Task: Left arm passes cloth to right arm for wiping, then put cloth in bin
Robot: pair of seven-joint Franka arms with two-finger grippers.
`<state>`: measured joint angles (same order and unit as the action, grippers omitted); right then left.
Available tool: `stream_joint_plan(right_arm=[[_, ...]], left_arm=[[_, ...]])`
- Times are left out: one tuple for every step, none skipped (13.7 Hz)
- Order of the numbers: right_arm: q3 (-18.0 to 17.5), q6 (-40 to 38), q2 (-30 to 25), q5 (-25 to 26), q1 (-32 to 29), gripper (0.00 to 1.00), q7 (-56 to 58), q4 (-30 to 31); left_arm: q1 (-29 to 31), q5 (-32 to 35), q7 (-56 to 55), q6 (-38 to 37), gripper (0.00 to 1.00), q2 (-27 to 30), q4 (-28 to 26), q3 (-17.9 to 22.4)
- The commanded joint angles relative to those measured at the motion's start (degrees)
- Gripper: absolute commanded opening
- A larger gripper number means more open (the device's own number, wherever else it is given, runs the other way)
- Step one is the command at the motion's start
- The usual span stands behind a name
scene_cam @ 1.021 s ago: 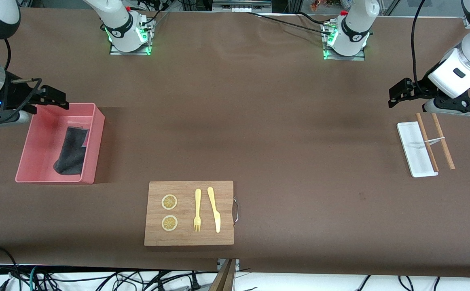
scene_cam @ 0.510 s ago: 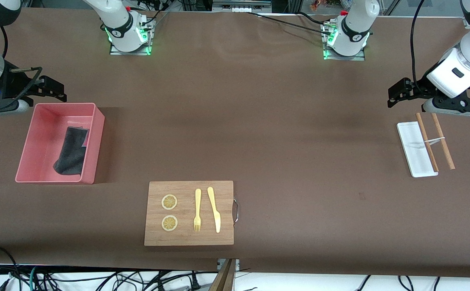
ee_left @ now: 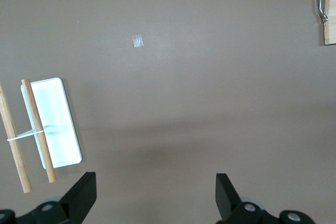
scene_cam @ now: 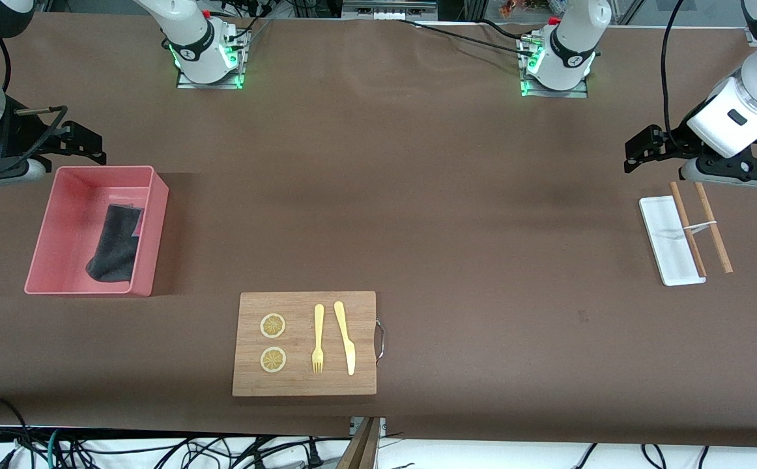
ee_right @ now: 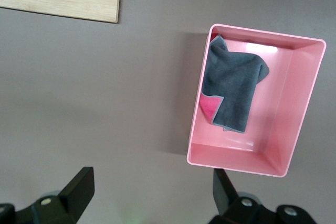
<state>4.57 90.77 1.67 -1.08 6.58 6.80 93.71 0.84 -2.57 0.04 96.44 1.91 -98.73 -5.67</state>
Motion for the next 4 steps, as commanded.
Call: stream_joint_plan(right_arm=[[-1.1, -0.2, -0.1, 1.3, -0.9, 1.00, 0.0, -0.5], [-1.1, -0.2, -0.1, 1.4, -0.9, 1.00, 0.1, -0.4], [-1.1, -0.2, -0.1, 1.5, -0.8, 1.00, 0.1, -0.4], [-1.1, -0.2, -0.1, 1.5, -0.8, 1.00, 0.1, -0.4]], left_arm=[[0.2, 0.0, 0.2, -1.3, 1.00, -0.4, 1.5, -0.1], [0.1, 0.0, 0.2, -1.3, 1.00, -0.4, 1.5, -0.1], [0.2, 0.0, 0.2, -1.3, 1.00, -0.4, 1.5, -0.1], [0.2, 0.0, 0.2, -1.3, 1.00, -0.4, 1.5, -0.1]])
